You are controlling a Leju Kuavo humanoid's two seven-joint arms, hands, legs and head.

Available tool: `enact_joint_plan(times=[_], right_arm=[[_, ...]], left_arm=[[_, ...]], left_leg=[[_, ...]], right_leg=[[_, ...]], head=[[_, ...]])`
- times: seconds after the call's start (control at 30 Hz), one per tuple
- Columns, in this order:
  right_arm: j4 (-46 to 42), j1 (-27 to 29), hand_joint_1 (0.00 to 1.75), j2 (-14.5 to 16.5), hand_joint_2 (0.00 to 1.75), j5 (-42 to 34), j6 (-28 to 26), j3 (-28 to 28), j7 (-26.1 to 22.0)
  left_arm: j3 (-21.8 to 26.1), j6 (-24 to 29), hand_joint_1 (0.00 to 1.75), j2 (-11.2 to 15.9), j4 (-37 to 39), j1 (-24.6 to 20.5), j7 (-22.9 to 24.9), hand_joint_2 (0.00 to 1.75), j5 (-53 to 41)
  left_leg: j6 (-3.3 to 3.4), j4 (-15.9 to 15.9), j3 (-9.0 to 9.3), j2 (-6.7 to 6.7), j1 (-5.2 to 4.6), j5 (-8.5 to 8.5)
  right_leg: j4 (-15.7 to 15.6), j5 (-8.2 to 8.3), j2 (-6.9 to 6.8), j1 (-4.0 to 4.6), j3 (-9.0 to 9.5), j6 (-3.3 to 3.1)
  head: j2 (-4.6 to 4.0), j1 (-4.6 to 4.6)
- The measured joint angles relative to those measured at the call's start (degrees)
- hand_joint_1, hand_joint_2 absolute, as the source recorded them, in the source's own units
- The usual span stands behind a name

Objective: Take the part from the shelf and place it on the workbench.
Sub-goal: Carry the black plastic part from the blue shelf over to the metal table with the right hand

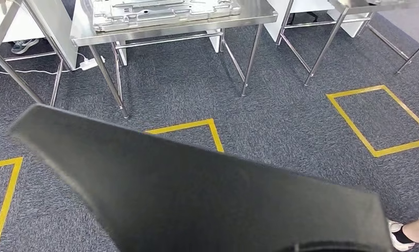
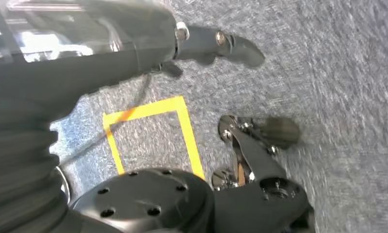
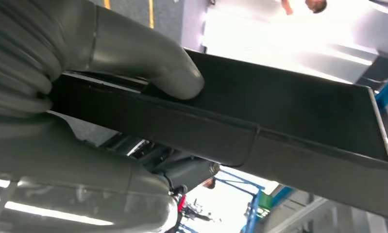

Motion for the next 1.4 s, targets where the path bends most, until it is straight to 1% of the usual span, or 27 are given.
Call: enact_joint_plan(times=[0.03,0.1,0.13,0.17,0.2,0.27,0.3,0.33,0.4,0.47,0.53,0.6,0.67,0.7,0.77,0.83,0.87,0.97,1.03,1.1,1.17,1.2,1.23,1.3,1.33,1.37,1.4], right_arm=[[0.0,0.0,1.75,0.0,1.75,0.0,0.0,0.0,0.0],[0.0,0.0,1.75,0.0,1.75,0.0,0.0,0.0,0.0],[0.0,0.0,1.75,0.0,1.75,0.0,0.0,0.0,0.0],[0.0,0.1,1.75,0.0,1.75,0.0,0.0,0.0,0.0],[0.0,0.1,1.75,0.0,1.75,0.0,0.0,0.0,0.0],[0.0,0.1,1.75,0.0,1.75,0.0,0.0,0.0,0.0],[0.0,0.0,1.75,0.0,1.75,0.0,0.0,0.0,-0.1],[0.0,0.0,1.75,0.0,1.75,0.0,0.0,0.0,-0.1],[0.0,0.1,1.75,0.0,1.75,-0.1,0.0,0.0,-0.1],[0.0,0.2,1.75,0.0,1.75,-0.1,0.0,0.0,-0.2],[0.0,0.1,1.75,0.1,1.75,-0.1,0.0,0.0,-0.3],[0.0,0.1,1.75,0.2,1.75,-0.1,0.0,0.0,-0.3],[0.1,0.1,1.75,0.2,1.75,-0.1,0.0,0.0,-0.4],[0.1,0.2,1.75,0.2,1.75,-0.1,0.0,0.0,-0.4],[0.1,0.1,1.75,0.2,1.75,-0.1,0.0,0.0,-0.4],[0.1,0.1,1.75,0.2,1.75,-0.1,0.0,0.0,-0.4],[0.1,0.1,1.75,0.2,1.75,-0.1,0.0,0.0,-0.4],[0.1,0.1,1.75,0.3,1.75,-0.1,0.0,0.0,-0.5],[0.1,0.0,1.75,0.3,1.75,-0.2,0.0,0.0,-0.5],[0.1,-0.1,1.75,0.3,1.75,-0.2,0.0,0.0,-0.5],[0.1,0.0,1.75,0.3,1.75,-0.1,0.0,0.0,-0.5],[0.1,0.0,1.75,0.3,1.75,-0.1,0.0,0.0,-0.5],[0.1,0.0,1.75,0.3,1.75,-0.1,0.0,0.0,-0.5],[0.1,0.0,1.75,0.3,1.75,-0.1,0.0,0.0,-0.5],[0.1,0.0,1.75,0.3,1.75,-0.1,0.0,0.0,-0.5],[0.1,0.1,1.75,0.3,1.75,-0.1,0.0,0.0,-0.6],[0.1,0.1,1.75,0.3,1.75,-0.1,0.0,0.0,-0.6]], left_arm=[[0.0,0.0,0.00,0.0,0.0,0.0,0.0,1.75,0.0],[0.0,0.0,0.00,0.0,0.0,-0.1,-0.1,1.75,0.0],[0.0,0.0,0.00,0.0,0.0,0.0,-0.1,1.75,0.0],[0.0,0.0,0.00,0.0,0.0,0.0,-0.1,1.75,0.0],[0.0,0.0,0.00,0.0,0.0,0.0,-0.1,1.75,0.0],[0.0,0.0,0.00,0.0,0.0,0.1,-0.1,1.75,0.0],[0.0,0.0,0.00,0.0,0.0,0.0,-0.2,1.75,0.0],[0.0,0.0,0.00,0.0,0.0,0.0,-0.2,1.75,0.0],[0.0,-0.1,0.00,0.0,0.0,0.0,-0.2,1.75,-0.1],[0.0,-0.1,0.00,0.0,0.0,-0.1,-0.2,1.75,-0.1],[0.0,-0.1,0.00,0.0,0.0,-0.2,-0.3,1.75,-0.2],[0.0,-0.1,0.00,0.0,0.0,-0.2,-0.3,1.75,-0.2],[0.0,-0.1,0.00,0.0,0.0,0.0,-0.3,1.75,-0.2],[0.0,-0.1,0.00,0.0,0.0,0.1,-0.3,1.75,-0.2],[0.0,-0.1,0.00,0.1,0.0,0.1,-0.3,1.75,-0.2],[0.0,-0.1,0.00,0.1,0.0,0.2,-0.3,1.75,-0.2],[0.0,-0.1,0.00,0.1,0.0,0.3,-0.3,1.75,-0.2],[0.0,-0.1,0.00,0.1,0.0,0.4,-0.3,1.75,-0.2],[0.0,-0.1,0.00,0.1,0.0,0.3,-0.3,1.75,-0.2],[0.0,-0.1,0.00,0.1,0.0,0.2,-0.4,1.75,-0.2],[0.0,-0.1,0.00,0.1,0.0,0.2,-0.3,1.75,-0.2],[0.0,-0.1,0.00,0.1,0.0,0.3,-0.3,1.75,-0.2],[0.0,-0.1,0.00,0.1,0.0,0.3,-0.3,1.75,-0.2],[0.0,-0.1,0.00,0.1,0.0,0.3,-0.4,1.75,-0.2],[0.0,-0.1,0.00,0.1,0.0,0.2,-0.4,1.75,-0.2],[0.0,-0.1,0.00,0.1,0.0,0.2,-0.4,1.75,-0.2],[0.0,-0.1,0.00,0.1,0.0,0.2,-0.4,1.75,-0.2]], left_leg=[[0.27,-0.1,0.28,0.01,0.07,-0.21],[0.55,-0.1,0.65,0.03,0.05,-0.69],[0.57,-0.1,0.91,0.02,0.03,-0.98],[0.55,-0.1,1.30,-0.02,0.01,-1.31],[0.50,-0.1,1.84,-0.06,0.00,-1.70],[0.25,-0.2,3.16,-0.14,0.02,-2.59],[0.04,-0.3,3.66,-0.15,0.02,-2.93],[-0.27,-0.5,3.97,-0.11,0.01,-3.22],[-1.03,-0.8,4.46,0.01,-0.16,-3.32],[-1.67,0.1,4.79,0.12,-0.28,-3.35],[-2.00,4.5,2.96,0.14,-0.25,-4.31],[-2.18,11.6,-1.17,0.13,-0.23,-7.01],[-2.27,15.1,-4.44,0.13,-0.21,-8.73],[-2.28,14.2,-4.88,0.14,-0.19,-7.94],[-2.33,7.5,-3.73,0.15,-0.11,-2.89],[-2.03,2.0,-2.85,0.25,-0.14,0.63],[-1.67,1.0,-2.89,0.34,-0.20,1.26],[-0.34,0.8,-2.37,0.44,-0.21,1.02],[0.35,0.4,-1.23,0.38,0.00,0.62],[0.70,0.1,-0.37,0.37,0.06,-0.01],[0.68,0.1,0.42,0.30,0.08,-0.81],[0.61,0.1,1.00,0.24,0.10,-1.27],[0.48,0.1,1.68,0.17,0.14,-1.76],[0.06,0.0,3.06,0.07,0.21,-2.80],[-0.26,-0.1,3.50,0.04,0.18,-3.23],[-0.63,-0.3,3.80,0.04,0.12,-3.57],[-1.04,-0.4,4.10,0.04,0.02,-3.65]], right_leg=[[2.8,-1.10,-0.04,-0.03,-1.61,0.13],[10.1,-3.59,-0.06,-0.04,-6.37,0.21],[12.7,-4.00,-0.06,-0.03,-8.51,0.21],[13.3,-3.23,-0.06,-0.01,-9.65,0.18],[11.8,-1.37,-0.06,0.01,-9.72,0.10],[4.8,3.64,-0.15,0.15,-7.54,-0.22],[1.7,4.69,-0.26,0.38,-6.59,-0.44],[-0.3,5.14,-0.34,0.63,-5.85,-0.64],[-1.4,4.48,-0.36,0.94,-5.48,-1.06],[-1.8,4.62,-0.24,0.60,-4.43,-1.62],[-2.1,4.07,-0.25,0.31,-3.07,-2.30],[-2.2,3.28,-0.27,0.32,-2.12,-2.73],[-2.2,2.41,-0.11,0.32,-1.07,-2.73],[-2.2,1.92,-0.01,0.28,-0.39,-2.66],[-2.2,0.79,0.08,0.18,1.00,-2.36],[-2.1,-0.20,0.12,0.28,1.77,-1.86],[-2.0,-0.54,0.13,0.38,1.94,-1.52],[-1.2,-0.93,0.06,0.50,2.38,-0.67],[2.8,-1.57,-0.05,0.44,0.49,-0.31],[9.7,-3.83,-0.08,0.34,-4.16,-0.07],[13.9,-5.72,-0.09,0.23,-8.30,0.01],[13.5,-5.15,-0.09,0.18,-9.10,0.03],[11.3,-3.31,-0.10,0.14,-8.96,0.02],[4.2,2.26,-0.24,0.17,-7.40,-0.09],[1.6,3.93,-0.36,0.29,-6.83,-0.18],[0.0,4.93,-0.46,0.44,-6.44,-0.35],[-0.6,4.84,-0.53,0.53,-6.37,-0.60]], head=[[0.00,0.00],[0.00,0.01],[0.00,0.01],[0.00,0.02],[0.00,0.02],[0.00,0.01],[0.00,0.02],[0.00,0.06],[0.00,0.13],[0.00,0.14],[0.00,0.12],[0.00,0.07],[0.00,0.04],[0.00,0.04],[0.00,0.04],[0.00,0.02],[-0.01,0.01],[-0.01,-0.03],[0.00,-0.02],[0.00,-0.01],[0.00,-0.01],[0.00,-0.01],[0.00,-0.01],[0.00,-0.02],[0.00,0.01],[0.00,0.04],[0.00,0.06]])
